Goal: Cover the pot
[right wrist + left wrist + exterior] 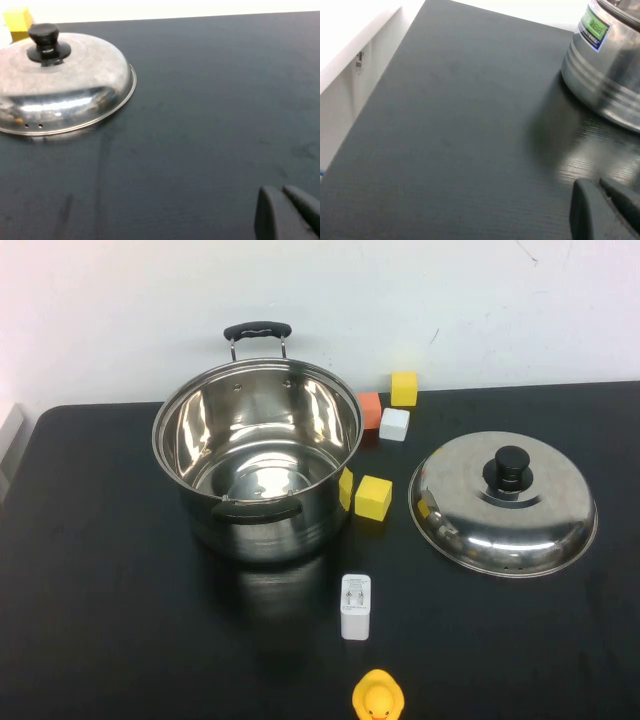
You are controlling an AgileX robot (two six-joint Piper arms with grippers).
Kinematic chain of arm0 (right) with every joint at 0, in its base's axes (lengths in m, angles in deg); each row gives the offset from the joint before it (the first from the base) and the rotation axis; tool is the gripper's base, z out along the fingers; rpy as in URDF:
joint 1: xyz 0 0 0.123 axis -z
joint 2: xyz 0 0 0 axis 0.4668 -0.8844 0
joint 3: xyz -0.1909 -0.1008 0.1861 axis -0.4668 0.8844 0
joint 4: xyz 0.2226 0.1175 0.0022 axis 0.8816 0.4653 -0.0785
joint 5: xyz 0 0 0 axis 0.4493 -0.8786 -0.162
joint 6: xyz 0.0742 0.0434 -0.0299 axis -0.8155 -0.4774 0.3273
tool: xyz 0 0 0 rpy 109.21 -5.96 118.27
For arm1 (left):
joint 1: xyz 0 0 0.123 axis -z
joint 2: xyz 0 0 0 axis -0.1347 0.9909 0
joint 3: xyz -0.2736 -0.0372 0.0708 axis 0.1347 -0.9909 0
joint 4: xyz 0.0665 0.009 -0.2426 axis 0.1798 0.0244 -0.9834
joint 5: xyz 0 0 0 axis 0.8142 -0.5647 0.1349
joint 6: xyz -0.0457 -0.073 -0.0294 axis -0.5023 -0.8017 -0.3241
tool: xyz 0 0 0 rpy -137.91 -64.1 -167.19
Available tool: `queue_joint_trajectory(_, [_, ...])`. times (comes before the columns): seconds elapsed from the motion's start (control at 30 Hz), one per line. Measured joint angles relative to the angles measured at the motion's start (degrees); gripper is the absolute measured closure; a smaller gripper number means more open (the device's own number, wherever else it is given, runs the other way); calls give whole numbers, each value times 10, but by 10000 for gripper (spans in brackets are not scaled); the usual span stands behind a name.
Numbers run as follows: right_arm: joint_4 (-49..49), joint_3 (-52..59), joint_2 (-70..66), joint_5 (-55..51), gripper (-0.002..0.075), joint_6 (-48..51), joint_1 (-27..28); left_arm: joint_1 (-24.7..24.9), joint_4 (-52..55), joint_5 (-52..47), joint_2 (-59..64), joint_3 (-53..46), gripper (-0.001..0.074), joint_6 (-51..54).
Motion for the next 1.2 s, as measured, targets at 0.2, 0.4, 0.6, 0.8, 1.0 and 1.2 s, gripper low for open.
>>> queue_joint_trajectory(0.2, [7,0,0,0,728,0,0,0,0,0,0,0,737,0])
queue_joint_trajectory(0.4, [12,0,0,0,728,-1,0,0,0,0,0,0,737,0])
queue_joint_trajectory(0.6, [13,0,0,0,728,-1,0,0,0,0,0,0,737,0])
queue_joint_trajectory(0.8, [13,0,0,0,728,-1,0,0,0,0,0,0,737,0])
queue_joint_trajectory(1.0, [34,0,0,2,728,-7,0,0,0,0,0,0,736,0])
queue_joint_trajectory(1.2, [251,6,0,37,728,-110,0,0,0,0,0,0,737,0])
